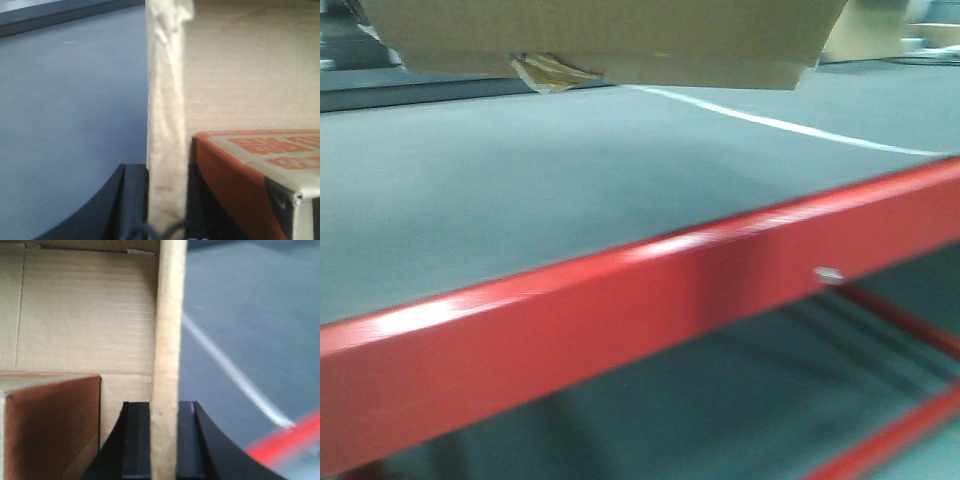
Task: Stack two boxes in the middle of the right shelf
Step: 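Drive past the red workbench toward the steel shelf with blue bins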
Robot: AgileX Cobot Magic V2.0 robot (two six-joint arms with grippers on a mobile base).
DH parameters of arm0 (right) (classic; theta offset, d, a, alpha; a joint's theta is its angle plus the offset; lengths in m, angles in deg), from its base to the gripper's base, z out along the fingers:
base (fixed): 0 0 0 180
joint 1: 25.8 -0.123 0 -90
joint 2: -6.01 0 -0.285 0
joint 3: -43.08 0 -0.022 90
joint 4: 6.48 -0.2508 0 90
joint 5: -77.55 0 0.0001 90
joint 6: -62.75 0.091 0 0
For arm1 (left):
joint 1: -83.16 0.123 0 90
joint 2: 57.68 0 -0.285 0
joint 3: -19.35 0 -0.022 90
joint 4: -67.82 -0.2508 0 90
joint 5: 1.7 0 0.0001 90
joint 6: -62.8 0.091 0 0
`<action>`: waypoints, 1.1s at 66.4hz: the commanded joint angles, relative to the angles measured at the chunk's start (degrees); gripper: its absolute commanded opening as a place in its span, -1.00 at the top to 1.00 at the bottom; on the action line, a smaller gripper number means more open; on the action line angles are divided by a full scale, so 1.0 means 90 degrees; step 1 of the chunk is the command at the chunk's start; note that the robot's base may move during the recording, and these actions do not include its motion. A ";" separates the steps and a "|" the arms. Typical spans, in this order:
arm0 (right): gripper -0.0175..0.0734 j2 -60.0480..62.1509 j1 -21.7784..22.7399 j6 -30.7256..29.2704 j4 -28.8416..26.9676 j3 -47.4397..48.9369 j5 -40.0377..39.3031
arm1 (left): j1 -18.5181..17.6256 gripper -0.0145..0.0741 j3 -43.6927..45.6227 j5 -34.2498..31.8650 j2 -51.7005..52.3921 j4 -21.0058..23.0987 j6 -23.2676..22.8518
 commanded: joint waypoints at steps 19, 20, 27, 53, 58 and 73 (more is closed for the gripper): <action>0.97 0.0039 0.0038 -0.0006 0.0218 0.0104 -0.0223 | 0.0000 0.92 0.0084 -0.0357 0.0062 -0.0041 -0.0009; 0.97 0.0039 0.0038 -0.0006 0.0218 0.0104 -0.0223 | 0.0000 0.92 0.0084 -0.0357 0.0062 -0.0041 -0.0009; 0.97 0.0039 0.0038 -0.0006 0.0218 0.0104 -0.0223 | 0.0000 0.92 0.0084 -0.0357 0.0062 -0.0041 -0.0009; 0.97 0.0039 0.0038 -0.0006 0.0218 0.0104 -0.0223 | 0.0000 0.92 0.0084 -0.0357 0.0062 -0.0041 -0.0009; 0.97 0.0039 0.0038 -0.0006 0.0218 0.0104 -0.0223 | 0.0000 0.92 0.0084 -0.0357 0.0062 -0.0041 -0.0009; 0.97 0.0039 0.0038 -0.0006 0.0218 0.0104 -0.0223 | 0.0000 0.92 0.0084 -0.0357 0.0062 -0.0041 -0.0009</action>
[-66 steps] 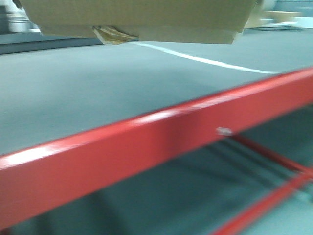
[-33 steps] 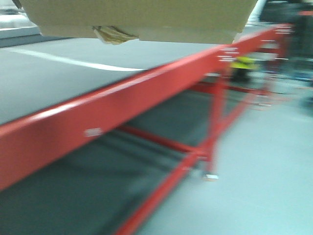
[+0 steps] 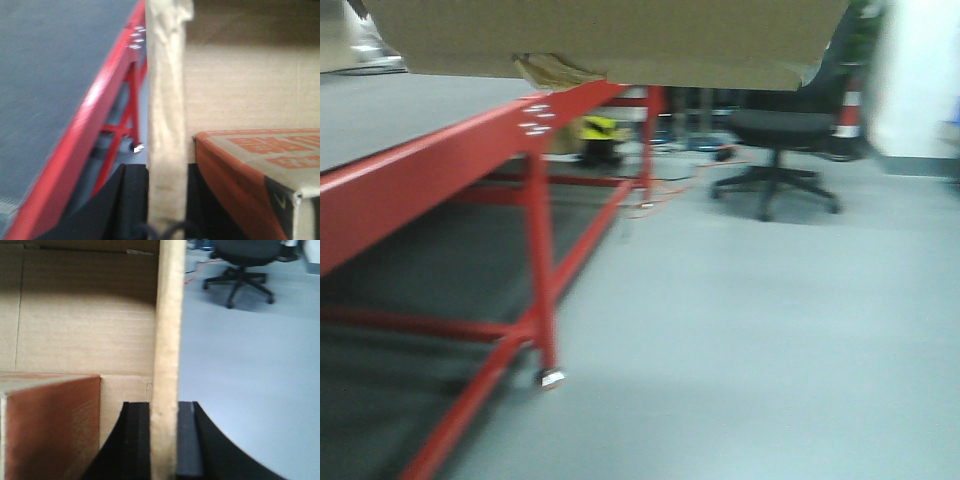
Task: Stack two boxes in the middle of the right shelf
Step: 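Drive past the red workbench toward the steel shelf with blue bins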
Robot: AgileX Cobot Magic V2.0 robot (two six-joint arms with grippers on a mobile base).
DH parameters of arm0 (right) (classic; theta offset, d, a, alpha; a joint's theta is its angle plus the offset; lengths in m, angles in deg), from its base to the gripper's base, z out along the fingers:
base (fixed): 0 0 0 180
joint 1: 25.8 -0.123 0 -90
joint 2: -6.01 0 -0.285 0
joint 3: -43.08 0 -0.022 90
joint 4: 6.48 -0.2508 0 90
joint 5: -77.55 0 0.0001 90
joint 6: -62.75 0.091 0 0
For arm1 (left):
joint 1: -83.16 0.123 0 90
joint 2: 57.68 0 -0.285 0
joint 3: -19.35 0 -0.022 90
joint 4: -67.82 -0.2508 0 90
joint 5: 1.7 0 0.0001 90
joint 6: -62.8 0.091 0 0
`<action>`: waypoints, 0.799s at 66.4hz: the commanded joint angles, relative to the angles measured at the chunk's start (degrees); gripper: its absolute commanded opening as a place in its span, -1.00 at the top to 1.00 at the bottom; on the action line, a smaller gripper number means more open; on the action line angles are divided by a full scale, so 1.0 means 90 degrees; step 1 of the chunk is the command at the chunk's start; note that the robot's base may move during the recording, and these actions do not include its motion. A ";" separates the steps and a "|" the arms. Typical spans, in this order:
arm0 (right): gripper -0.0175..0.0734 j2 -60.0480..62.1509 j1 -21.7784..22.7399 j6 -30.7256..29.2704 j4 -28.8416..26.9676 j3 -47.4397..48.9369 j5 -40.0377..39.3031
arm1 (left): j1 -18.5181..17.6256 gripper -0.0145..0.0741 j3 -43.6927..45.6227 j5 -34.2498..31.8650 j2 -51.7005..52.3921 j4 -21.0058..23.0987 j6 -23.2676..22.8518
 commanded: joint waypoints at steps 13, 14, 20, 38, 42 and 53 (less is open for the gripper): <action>0.97 0.0050 0.0038 -0.0006 0.0218 0.0104 -0.0223 | 0.0000 0.92 0.0084 -0.0357 0.0062 -0.0041 -0.0009; 0.97 0.0050 0.0038 -0.0006 0.0218 0.0104 -0.0238 | 0.0000 0.92 0.0084 -0.0357 0.0062 -0.0041 -0.0009; 0.97 0.0050 0.0038 -0.0006 0.0218 0.0104 -0.0328 | 0.0000 0.92 0.0084 -0.0357 0.0062 -0.0041 -0.0009; 0.97 0.0050 0.0038 -0.0006 0.0218 0.0104 -0.1024 | 0.0000 0.92 0.0084 -0.0357 0.0062 -0.0041 -0.0009; 0.97 0.0050 0.0038 -0.0006 0.0218 0.0104 -0.1198 | 0.0000 0.92 0.0084 -0.0357 0.0062 -0.0041 -0.0009; 0.97 0.0050 0.0038 -0.0006 0.0218 0.0104 -0.1558 | 0.0000 0.92 0.0084 -0.0357 0.0062 -0.0041 -0.0009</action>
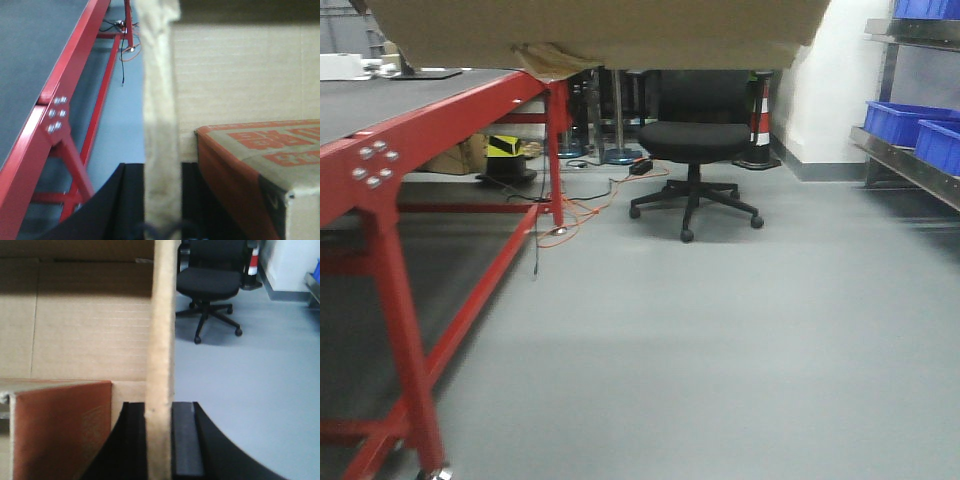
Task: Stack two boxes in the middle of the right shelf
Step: 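Drive past the red workbench toward the steel shelf with blue bins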
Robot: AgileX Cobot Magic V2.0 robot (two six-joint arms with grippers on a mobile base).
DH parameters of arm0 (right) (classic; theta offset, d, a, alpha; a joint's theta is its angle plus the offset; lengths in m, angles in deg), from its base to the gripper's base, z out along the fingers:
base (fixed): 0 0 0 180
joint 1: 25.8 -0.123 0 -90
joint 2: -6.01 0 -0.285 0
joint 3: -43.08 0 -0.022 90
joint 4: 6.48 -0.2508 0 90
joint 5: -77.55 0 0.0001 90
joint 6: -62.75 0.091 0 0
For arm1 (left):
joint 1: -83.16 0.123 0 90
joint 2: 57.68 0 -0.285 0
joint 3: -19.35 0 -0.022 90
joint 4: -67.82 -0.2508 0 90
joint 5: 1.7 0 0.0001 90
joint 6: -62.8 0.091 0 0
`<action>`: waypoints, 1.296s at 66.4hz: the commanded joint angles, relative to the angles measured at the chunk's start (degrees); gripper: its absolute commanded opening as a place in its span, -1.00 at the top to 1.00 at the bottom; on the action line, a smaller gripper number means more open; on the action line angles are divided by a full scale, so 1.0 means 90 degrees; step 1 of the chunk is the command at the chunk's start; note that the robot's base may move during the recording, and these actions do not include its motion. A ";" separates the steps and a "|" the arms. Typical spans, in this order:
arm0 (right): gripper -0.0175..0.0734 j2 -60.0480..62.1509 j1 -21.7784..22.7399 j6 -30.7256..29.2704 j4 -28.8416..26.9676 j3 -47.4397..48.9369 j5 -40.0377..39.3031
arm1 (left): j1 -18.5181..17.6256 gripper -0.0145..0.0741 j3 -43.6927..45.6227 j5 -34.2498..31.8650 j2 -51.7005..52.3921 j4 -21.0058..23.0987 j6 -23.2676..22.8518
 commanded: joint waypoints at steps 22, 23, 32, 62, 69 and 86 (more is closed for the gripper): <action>0.97 0.0050 -0.0002 -0.0006 0.0142 0.0104 -0.0887 | -0.0013 0.92 0.0084 -0.0370 0.0062 0.0084 -0.0009; 0.97 0.0050 -0.0002 -0.0006 0.0142 0.0104 -0.0887 | -0.0013 0.92 0.0084 -0.0370 0.0062 0.0084 -0.0009; 0.97 0.0050 -0.0002 -0.0006 0.0142 0.0104 -0.0887 | -0.0013 0.92 0.0084 -0.0370 0.0062 0.0084 -0.0009; 0.97 0.0050 -0.0002 -0.0006 0.0142 0.0104 -0.0887 | -0.0013 0.92 0.0084 -0.0370 0.0062 0.0084 -0.0009; 0.97 0.0050 -0.0002 -0.0006 0.0142 0.0104 -0.0887 | -0.0013 0.92 0.0084 -0.0370 0.0062 0.0084 -0.0009; 0.97 0.0050 -0.0002 -0.0006 0.0142 0.0104 -0.0887 | -0.0013 0.92 0.0084 -0.0370 0.0062 0.0084 -0.0009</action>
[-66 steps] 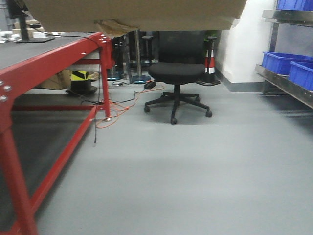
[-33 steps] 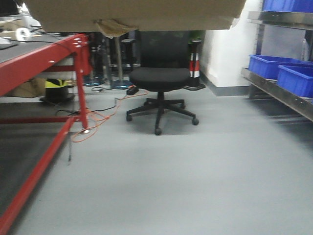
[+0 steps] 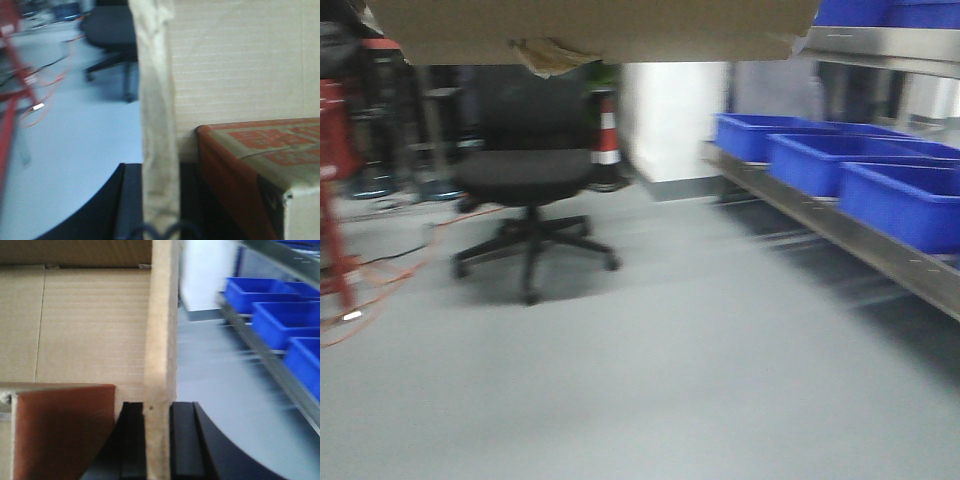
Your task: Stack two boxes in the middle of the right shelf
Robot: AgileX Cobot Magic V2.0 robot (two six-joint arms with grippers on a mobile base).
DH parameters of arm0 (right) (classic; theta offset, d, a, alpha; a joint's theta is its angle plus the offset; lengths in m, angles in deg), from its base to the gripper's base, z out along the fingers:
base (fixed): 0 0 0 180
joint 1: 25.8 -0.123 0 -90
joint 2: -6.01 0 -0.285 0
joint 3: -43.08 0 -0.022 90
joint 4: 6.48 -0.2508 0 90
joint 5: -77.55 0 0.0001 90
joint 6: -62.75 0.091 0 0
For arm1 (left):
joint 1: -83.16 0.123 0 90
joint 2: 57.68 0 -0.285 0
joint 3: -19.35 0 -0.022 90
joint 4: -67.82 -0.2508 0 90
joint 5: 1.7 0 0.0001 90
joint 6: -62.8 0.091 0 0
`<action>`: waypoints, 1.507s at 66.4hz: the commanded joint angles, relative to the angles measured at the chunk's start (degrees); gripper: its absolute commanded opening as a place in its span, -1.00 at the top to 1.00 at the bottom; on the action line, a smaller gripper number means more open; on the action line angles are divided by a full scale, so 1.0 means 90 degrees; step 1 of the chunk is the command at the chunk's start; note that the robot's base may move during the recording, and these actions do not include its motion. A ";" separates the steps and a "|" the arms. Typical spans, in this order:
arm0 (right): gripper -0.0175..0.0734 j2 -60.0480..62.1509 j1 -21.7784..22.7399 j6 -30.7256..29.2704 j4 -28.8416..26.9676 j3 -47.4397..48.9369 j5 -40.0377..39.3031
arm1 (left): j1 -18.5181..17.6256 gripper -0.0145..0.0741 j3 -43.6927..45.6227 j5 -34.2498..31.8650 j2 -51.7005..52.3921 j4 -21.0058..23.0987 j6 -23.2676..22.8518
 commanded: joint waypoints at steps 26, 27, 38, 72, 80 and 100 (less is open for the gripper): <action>0.97 0.0064 -0.0024 -0.0006 0.0107 0.0104 -0.0660 | -0.0027 0.92 0.0081 -0.0370 0.0062 0.0105 -0.0009; 0.97 0.0064 -0.0024 -0.0006 0.0107 0.0104 -0.0660 | -0.0027 0.92 0.0081 -0.0370 0.0062 0.0105 -0.0009; 0.97 0.0064 -0.0024 -0.0006 0.0107 0.0104 -0.0660 | -0.0027 0.92 0.0081 -0.0382 0.0062 0.0088 -0.0009; 0.97 0.0064 -0.0024 -0.0006 0.0107 0.0104 -0.0660 | -0.0027 0.92 0.0081 -0.0382 0.0062 -0.0037 -0.0009; 0.97 0.0064 -0.0024 -0.0006 0.0107 0.0104 -0.0660 | -0.0027 0.92 0.0081 -0.0382 0.0062 -0.0053 -0.0009; 0.97 0.0064 -0.0024 -0.0006 0.0107 0.0104 -0.0660 | -0.0027 0.92 0.0081 -0.0382 0.0062 -0.0063 -0.0009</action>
